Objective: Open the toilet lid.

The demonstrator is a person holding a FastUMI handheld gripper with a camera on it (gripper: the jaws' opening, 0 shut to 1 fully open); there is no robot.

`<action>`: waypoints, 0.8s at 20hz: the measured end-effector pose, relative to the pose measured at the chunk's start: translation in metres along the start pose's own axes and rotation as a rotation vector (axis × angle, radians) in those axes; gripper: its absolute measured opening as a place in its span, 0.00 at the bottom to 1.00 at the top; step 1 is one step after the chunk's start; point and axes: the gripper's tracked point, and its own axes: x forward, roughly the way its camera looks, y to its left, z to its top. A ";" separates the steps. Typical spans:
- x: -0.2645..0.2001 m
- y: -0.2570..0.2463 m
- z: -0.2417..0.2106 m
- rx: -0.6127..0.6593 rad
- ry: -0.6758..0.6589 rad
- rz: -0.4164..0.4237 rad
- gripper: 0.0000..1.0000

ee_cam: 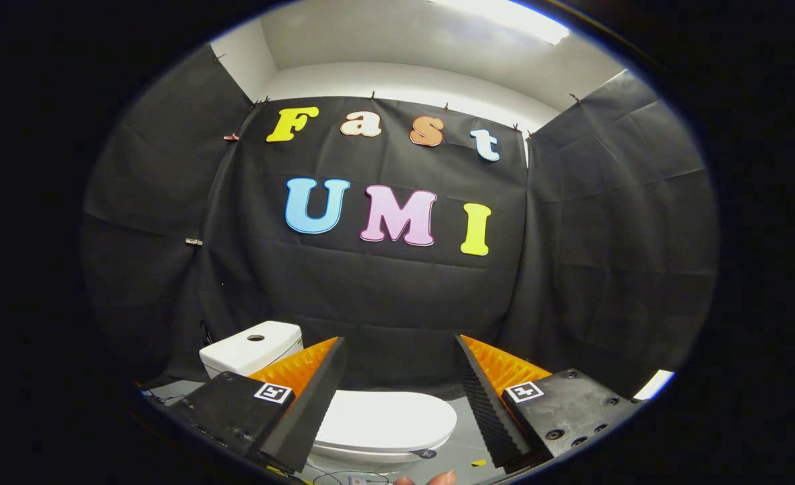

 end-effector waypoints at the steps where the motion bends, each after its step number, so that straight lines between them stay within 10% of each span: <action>1: 0.000 0.000 -0.002 0.004 0.003 0.000 0.99; 16: 0.057 -0.019 -0.109 0.311 0.120 0.022 0.99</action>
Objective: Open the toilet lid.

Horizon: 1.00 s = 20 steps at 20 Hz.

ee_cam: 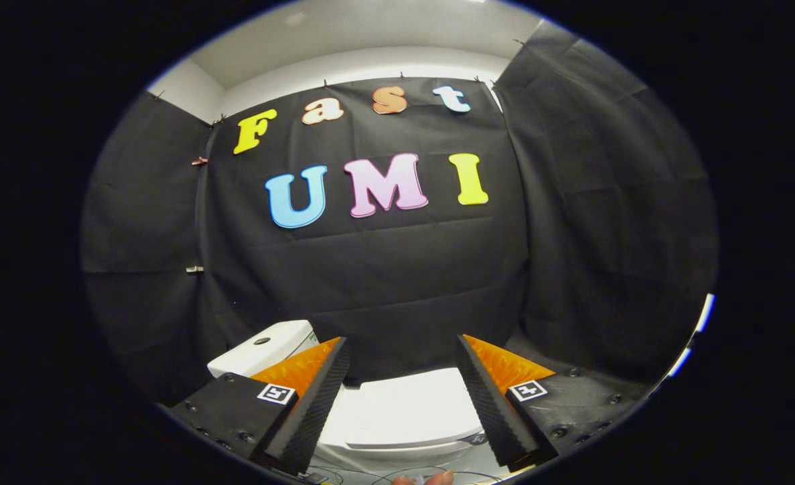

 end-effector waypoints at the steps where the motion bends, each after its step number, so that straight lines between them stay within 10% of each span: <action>1: 0.007 -0.008 -0.011 0.027 0.011 -0.005 0.99; 20: 0.093 -0.156 -0.199 0.696 0.074 -0.028 0.99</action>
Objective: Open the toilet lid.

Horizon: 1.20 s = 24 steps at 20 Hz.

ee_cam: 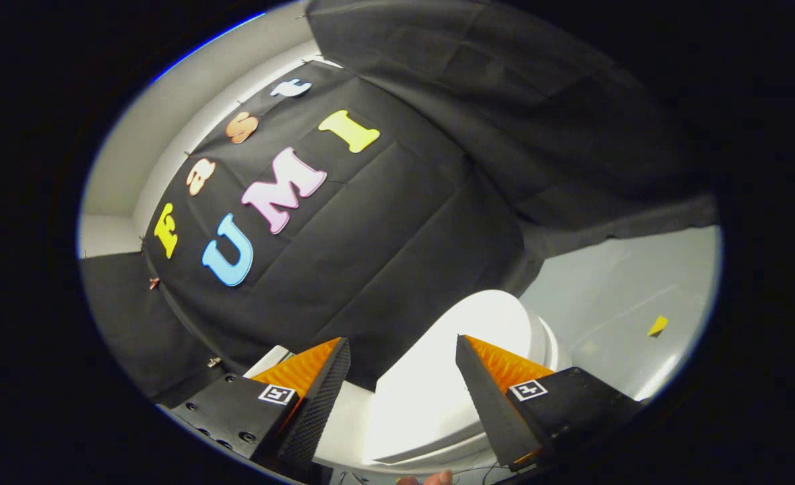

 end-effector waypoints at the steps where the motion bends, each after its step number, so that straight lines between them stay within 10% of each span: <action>1: -0.001 -0.014 -0.005 0.027 0.009 -0.011 0.99; 16: -0.019 -0.134 -0.106 0.489 0.174 -0.104 0.99; 20: 0.002 -0.129 -0.111 0.515 0.180 -0.067 0.88; 24: 0.014 -0.133 -0.117 0.530 0.206 -0.069 0.43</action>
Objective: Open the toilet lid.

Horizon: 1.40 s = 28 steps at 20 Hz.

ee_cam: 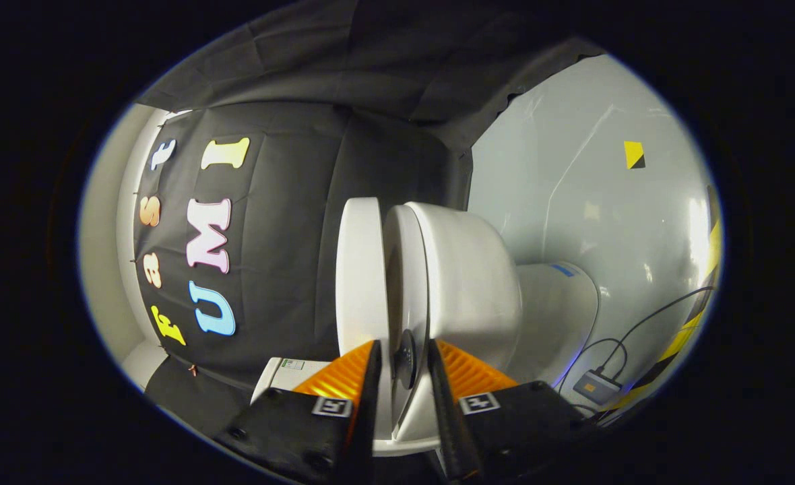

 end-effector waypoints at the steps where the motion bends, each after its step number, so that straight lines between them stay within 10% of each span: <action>1: -0.001 0.002 0.005 0.008 -0.009 0.010 0.28; 4: -0.010 0.005 0.008 -0.011 -0.025 0.023 0.05; 28: -0.017 0.122 -0.015 -0.349 -0.075 0.041 0.05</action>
